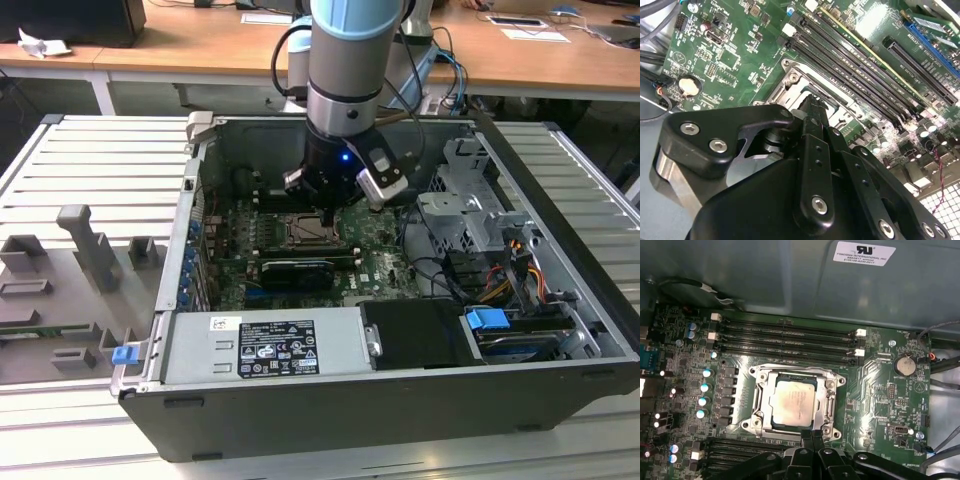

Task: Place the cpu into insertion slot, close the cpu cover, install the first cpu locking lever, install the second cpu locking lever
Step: 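Install the second cpu locking lever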

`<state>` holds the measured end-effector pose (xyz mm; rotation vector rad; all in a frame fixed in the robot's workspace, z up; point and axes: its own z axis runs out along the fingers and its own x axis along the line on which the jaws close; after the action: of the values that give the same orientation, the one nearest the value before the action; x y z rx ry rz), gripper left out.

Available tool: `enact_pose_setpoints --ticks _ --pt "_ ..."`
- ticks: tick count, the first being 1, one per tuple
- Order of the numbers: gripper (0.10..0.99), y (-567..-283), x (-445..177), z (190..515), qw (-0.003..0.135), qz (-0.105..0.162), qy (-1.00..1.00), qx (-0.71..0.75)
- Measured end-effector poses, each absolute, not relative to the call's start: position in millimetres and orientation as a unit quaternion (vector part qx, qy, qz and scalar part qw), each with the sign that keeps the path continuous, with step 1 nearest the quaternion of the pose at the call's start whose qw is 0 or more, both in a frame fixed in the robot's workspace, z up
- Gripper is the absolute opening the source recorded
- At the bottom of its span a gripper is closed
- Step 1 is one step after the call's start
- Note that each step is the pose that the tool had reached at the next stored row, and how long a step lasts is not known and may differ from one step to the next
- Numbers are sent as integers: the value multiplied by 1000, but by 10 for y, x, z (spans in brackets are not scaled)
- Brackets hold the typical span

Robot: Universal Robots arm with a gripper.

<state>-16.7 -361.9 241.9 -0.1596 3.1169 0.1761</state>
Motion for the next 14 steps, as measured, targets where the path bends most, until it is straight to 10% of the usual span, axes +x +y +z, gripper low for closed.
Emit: enact_pose_setpoints --ticks 14 --pt "106 -3755 -196 2352 -7 60 997 -50"
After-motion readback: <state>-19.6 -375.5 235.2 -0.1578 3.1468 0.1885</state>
